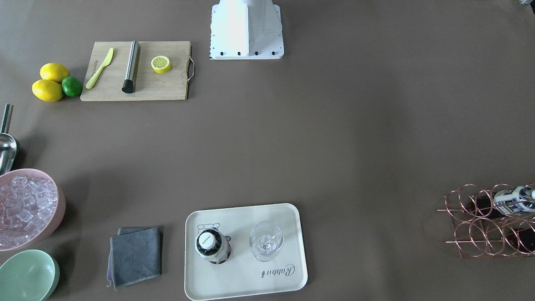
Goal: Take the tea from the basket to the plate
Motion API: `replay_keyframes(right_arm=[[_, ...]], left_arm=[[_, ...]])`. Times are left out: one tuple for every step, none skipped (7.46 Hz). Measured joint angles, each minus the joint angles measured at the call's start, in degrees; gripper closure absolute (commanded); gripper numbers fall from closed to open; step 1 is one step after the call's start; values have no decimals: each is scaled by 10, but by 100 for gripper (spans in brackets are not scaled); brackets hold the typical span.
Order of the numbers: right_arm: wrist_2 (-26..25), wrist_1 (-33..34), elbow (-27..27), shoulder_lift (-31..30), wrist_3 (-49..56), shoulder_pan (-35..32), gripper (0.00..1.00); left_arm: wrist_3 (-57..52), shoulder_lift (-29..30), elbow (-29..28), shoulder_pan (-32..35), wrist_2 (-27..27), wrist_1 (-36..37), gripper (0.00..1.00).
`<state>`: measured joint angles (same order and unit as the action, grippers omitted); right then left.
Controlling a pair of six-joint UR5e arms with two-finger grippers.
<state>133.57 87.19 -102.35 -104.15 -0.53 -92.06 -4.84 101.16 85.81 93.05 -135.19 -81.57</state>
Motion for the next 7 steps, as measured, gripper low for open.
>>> replay_keyframes(right_arm=[[0, 0, 0, 0, 0, -2, 0], [0, 0, 0, 0, 0, -3, 0], [0, 0, 0, 0, 0, -4, 0], [0, 0, 0, 0, 0, -4, 0], [0, 0, 0, 0, 0, -4, 0], [0, 0, 0, 0, 0, -5, 0], [0, 0, 0, 0, 0, -6, 0]], left_arm=[[-1, -3, 2, 0, 2, -1, 1], [-1, -5, 3, 0, 2, -1, 1], [-2, -8, 4, -1, 3, -1, 1], [-2, -10, 5, -1, 3, -1, 1], [-2, -11, 6, -1, 3, -1, 1], [-2, -12, 6, -1, 3, -1, 1], [-2, -12, 5, -1, 3, -1, 1]])
